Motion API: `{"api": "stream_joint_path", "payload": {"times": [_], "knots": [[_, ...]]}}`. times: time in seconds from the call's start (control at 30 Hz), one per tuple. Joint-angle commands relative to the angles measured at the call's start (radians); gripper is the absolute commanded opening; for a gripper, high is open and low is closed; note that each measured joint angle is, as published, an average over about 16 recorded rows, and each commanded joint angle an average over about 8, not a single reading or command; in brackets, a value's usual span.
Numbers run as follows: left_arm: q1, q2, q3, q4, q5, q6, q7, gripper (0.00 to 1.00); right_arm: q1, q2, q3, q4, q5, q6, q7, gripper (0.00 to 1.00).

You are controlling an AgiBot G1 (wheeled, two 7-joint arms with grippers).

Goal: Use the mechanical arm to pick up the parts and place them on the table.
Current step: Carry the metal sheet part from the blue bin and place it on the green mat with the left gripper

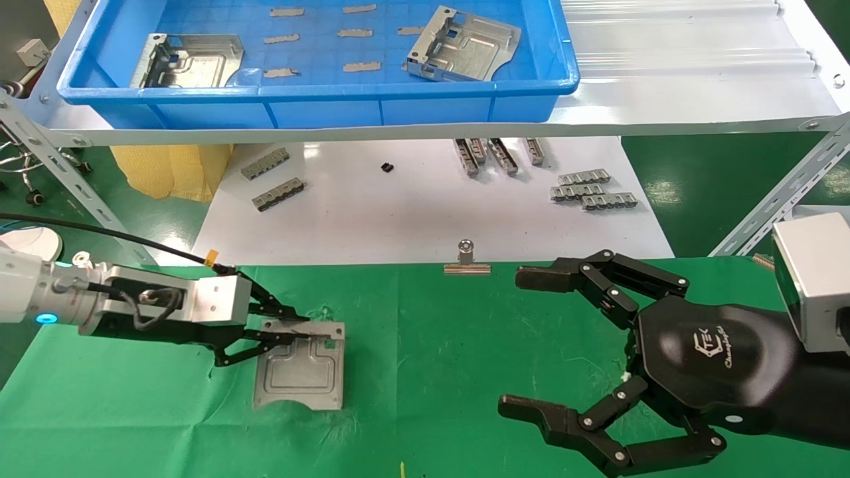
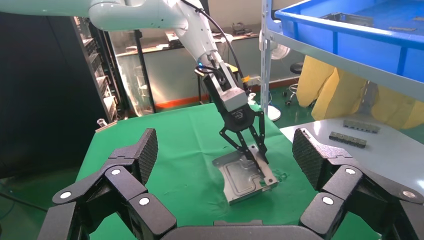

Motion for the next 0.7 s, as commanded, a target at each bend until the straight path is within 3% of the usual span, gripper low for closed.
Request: {"api": "stream_joint_path", "payload": {"times": [0.03,0.33,0.7], "knots": [[0.000,0.010,0.003,0.022,0.006,-0.020,0.022,1.00,0.000,0.000,0.000,0.000,0.000,0.000,0.000,1.00],[-0.010,0.010,-0.033,0.087,-0.050,0.068,0.029,1.00,0.000,0.000,0.000,0.000,0.000,0.000,0.000,1.00],[0.053,-0.017,-0.125,0.173,-0.187,0.125,-0.115,1.00,0.000,0.000,0.000,0.000,0.000,0.000,0.000,1.00]]}}
